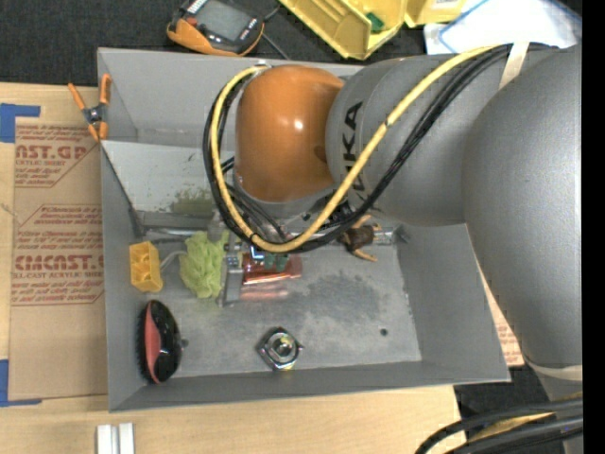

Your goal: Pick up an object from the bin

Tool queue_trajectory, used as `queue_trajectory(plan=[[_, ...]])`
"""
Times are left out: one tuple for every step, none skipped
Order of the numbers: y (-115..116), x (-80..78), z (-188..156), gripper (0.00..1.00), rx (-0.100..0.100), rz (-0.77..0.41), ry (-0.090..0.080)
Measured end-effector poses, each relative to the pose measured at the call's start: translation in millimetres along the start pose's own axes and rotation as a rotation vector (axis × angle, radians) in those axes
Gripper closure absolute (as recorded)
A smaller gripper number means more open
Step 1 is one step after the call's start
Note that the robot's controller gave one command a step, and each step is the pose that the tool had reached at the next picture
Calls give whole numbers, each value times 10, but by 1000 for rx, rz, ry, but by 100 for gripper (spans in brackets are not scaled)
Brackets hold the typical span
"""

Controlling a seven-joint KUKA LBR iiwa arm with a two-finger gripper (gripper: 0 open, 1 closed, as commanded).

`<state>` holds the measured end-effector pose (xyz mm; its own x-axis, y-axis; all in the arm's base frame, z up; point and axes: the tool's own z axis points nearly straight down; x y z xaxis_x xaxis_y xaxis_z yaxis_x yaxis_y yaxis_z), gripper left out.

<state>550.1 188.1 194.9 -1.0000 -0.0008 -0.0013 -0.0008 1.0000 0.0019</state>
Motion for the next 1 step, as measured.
queue_trajectory(plan=[[-415, 386, 10, 0, 1, -32, 0]])
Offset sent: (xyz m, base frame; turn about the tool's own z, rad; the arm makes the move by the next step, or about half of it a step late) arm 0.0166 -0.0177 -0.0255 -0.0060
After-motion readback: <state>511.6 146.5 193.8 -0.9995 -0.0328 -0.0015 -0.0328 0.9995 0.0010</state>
